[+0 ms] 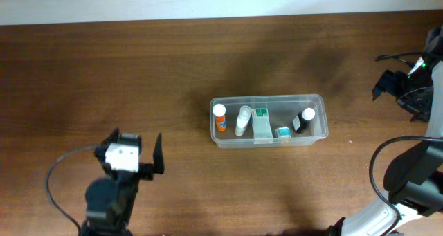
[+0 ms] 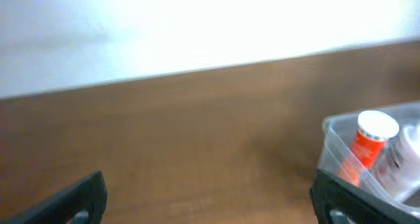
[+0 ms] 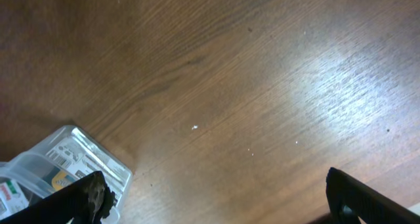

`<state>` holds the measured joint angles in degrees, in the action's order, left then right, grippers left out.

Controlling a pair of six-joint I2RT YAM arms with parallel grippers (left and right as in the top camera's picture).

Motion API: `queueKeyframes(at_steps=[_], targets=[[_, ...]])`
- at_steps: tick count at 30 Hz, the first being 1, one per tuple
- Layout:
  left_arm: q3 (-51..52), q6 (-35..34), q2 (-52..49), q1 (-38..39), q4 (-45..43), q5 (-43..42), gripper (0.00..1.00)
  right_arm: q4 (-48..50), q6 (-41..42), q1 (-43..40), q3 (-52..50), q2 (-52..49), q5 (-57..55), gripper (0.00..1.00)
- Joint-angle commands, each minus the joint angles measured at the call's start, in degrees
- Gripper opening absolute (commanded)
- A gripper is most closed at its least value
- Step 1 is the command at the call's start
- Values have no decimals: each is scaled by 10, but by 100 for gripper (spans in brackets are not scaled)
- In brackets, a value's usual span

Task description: Pack container

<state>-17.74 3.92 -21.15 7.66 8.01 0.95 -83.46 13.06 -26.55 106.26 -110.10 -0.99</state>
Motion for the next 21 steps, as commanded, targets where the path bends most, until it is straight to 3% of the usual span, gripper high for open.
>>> queueKeyframes(at_steps=[1, 12, 21], targets=[[62, 9, 72, -10, -28, 3, 99, 0, 1, -1, 0, 1, -1, 98], [144, 9, 210, -26, -59, 3, 100, 0, 1, -1, 0, 1, -1, 98], [163, 9, 209, -41, -15, 3, 99, 0, 1, -1, 0, 1, -1, 98]])
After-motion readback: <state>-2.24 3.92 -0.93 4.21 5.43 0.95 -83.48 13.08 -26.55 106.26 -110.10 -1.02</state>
